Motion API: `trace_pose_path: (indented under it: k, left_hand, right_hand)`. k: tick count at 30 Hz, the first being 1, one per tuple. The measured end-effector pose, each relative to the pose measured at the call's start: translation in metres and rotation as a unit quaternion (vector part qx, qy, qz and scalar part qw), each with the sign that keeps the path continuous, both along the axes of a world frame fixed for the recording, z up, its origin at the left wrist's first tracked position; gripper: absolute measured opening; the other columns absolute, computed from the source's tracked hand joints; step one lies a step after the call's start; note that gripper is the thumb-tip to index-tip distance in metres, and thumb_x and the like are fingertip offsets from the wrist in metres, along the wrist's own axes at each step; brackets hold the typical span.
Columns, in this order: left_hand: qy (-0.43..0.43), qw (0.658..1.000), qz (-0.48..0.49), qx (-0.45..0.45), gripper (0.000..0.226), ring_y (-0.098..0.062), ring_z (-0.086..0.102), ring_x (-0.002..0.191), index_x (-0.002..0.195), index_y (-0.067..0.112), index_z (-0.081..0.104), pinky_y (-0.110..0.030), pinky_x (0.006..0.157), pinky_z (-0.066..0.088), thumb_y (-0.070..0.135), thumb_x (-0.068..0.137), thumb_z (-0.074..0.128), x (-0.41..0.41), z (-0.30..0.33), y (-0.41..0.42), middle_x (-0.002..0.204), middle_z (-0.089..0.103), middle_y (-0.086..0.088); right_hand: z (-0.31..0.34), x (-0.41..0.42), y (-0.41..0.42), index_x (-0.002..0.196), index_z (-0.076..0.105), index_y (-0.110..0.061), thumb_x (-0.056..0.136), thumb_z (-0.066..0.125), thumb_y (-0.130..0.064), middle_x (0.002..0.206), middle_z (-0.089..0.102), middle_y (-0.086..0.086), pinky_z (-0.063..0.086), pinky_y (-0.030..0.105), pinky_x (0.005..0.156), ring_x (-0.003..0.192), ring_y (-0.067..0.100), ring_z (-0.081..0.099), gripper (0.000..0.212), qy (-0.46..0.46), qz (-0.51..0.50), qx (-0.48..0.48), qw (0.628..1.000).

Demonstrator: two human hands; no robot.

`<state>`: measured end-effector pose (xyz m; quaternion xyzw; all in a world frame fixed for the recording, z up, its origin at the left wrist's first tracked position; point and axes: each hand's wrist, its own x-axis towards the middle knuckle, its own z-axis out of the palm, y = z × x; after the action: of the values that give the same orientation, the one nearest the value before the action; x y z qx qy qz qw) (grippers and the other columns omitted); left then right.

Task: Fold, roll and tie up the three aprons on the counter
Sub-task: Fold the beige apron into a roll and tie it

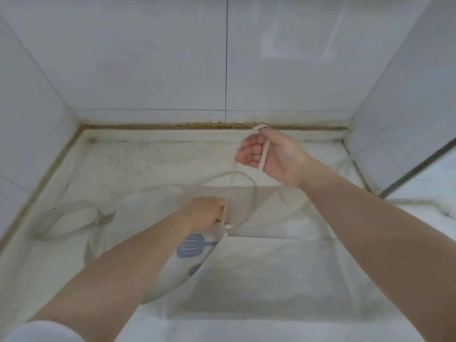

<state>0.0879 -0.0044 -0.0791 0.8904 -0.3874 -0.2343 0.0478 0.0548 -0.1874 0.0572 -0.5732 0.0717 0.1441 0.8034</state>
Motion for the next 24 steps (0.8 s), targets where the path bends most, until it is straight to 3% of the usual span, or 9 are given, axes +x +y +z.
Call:
trace_pose_path:
  k: [2, 4, 5, 7, 9, 10, 15, 21, 24]
  left_hand:
    - [-0.012, 0.999, -0.026, 0.026, 0.018, -0.027, 0.05, 0.117, 0.095, 0.015, 0.067, -0.034, 0.097, 0.039, 0.02, 0.091, 0.05, -0.005, -0.014, 0.015, 0.12, 0.058, -0.005]
    - [-0.037, 0.998, -0.055, 0.023, 0.031, -0.027, 0.031, 0.135, 0.114, 0.015, 0.067, -0.031, 0.11, 0.025, 0.027, 0.093, 0.047, -0.01, -0.021, 0.025, 0.141, 0.045, -0.003]
    - [-0.031, 0.998, -0.05, 0.011, 0.034, -0.028, 0.026, 0.137, 0.114, 0.012, 0.067, -0.03, 0.111, 0.021, 0.028, 0.094, 0.045, -0.011, -0.021, 0.028, 0.145, 0.04, -0.005]
    - [-0.009, 0.999, -0.035, 0.0, 0.035, -0.027, 0.028, 0.136, 0.113, 0.007, 0.066, -0.028, 0.111, 0.023, 0.026, 0.096, 0.042, -0.01, -0.021, 0.033, 0.149, 0.035, -0.007]
    - [-0.001, 1.0, -0.025, 0.006, 0.032, -0.026, 0.032, 0.135, 0.117, 0.007, 0.063, -0.028, 0.11, 0.027, 0.022, 0.098, 0.043, -0.007, -0.018, 0.039, 0.151, 0.033, -0.008]
    - [-0.001, 1.0, -0.022, 0.01, 0.032, -0.026, 0.033, 0.134, 0.12, 0.009, 0.062, -0.03, 0.109, 0.029, 0.022, 0.098, 0.043, -0.005, -0.018, 0.043, 0.15, 0.033, -0.008]
    - [-0.033, 0.999, -0.01, 0.035, 0.034, -0.025, 0.039, 0.13, 0.127, 0.018, 0.058, -0.029, 0.103, 0.034, 0.023, 0.099, 0.04, -0.001, -0.011, 0.057, 0.147, 0.037, -0.003]
    - [-0.037, 0.988, 0.019, 0.145, 0.035, -0.026, 0.05, 0.117, 0.124, 0.017, 0.059, -0.032, 0.092, 0.043, 0.023, 0.098, 0.037, -0.004, 0.007, 0.055, 0.136, 0.046, -0.006]
    - [-0.05, 0.972, 0.061, 0.219, 0.031, -0.027, 0.057, 0.11, 0.118, 0.009, 0.06, -0.031, 0.085, 0.046, 0.018, 0.093, 0.044, -0.011, 0.031, 0.027, 0.124, 0.058, -0.01]
  right_hand:
    - [-0.021, -0.002, 0.003, 0.115, 0.06, -0.008, 0.076, 0.06, -0.022, 0.109, 0.066, 0.003, 0.039, 0.024, 0.09, 0.105, 0.014, 0.059, 0.042, 0.036, 0.072, -0.106, 0.991]
    - [-0.053, -0.007, 0.0, 0.136, 0.042, -0.011, 0.074, 0.064, -0.018, 0.139, 0.047, 0.003, 0.033, 0.021, 0.096, 0.129, 0.015, 0.042, 0.067, 0.079, 0.14, -0.277, 0.947]
    - [-0.071, -0.012, -0.004, 0.139, 0.04, -0.013, 0.079, 0.066, -0.02, 0.145, 0.039, 0.004, 0.032, 0.024, 0.1, 0.133, 0.018, 0.037, 0.066, 0.085, 0.159, -0.386, 0.905]
    - [-0.102, -0.021, -0.016, 0.143, 0.033, -0.015, 0.089, 0.059, -0.034, 0.151, 0.03, 0.008, 0.031, 0.034, 0.108, 0.136, 0.025, 0.033, 0.063, 0.07, 0.212, -0.618, 0.754]
    - [-0.121, -0.031, -0.026, 0.148, 0.018, -0.02, 0.089, 0.052, -0.045, 0.157, 0.013, 0.004, 0.023, 0.046, 0.112, 0.142, 0.028, 0.02, 0.073, 0.084, 0.275, -0.732, 0.617]
    - [-0.127, -0.034, -0.029, 0.149, 0.013, -0.024, 0.089, 0.049, -0.048, 0.158, 0.006, 0.0, 0.02, 0.049, 0.112, 0.143, 0.029, 0.015, 0.074, 0.101, 0.288, -0.745, 0.593]
    - [-0.139, -0.046, -0.04, 0.15, 0.007, -0.018, 0.096, 0.037, -0.049, 0.158, 0.001, 0.008, 0.025, 0.046, 0.113, 0.144, 0.03, 0.014, 0.069, 0.147, 0.254, -0.756, 0.585]
    - [-0.134, -0.07, -0.047, 0.142, 0.029, -0.013, 0.096, 0.039, -0.027, 0.149, 0.027, 0.005, 0.036, 0.04, 0.103, 0.139, 0.025, 0.024, 0.049, 0.155, 0.185, -0.764, 0.598]
    - [-0.119, -0.077, -0.058, 0.126, 0.051, -0.014, 0.098, 0.033, -0.026, 0.135, 0.047, 0.008, 0.04, 0.037, 0.097, 0.123, 0.027, 0.046, 0.036, 0.125, 0.175, -0.759, 0.615]
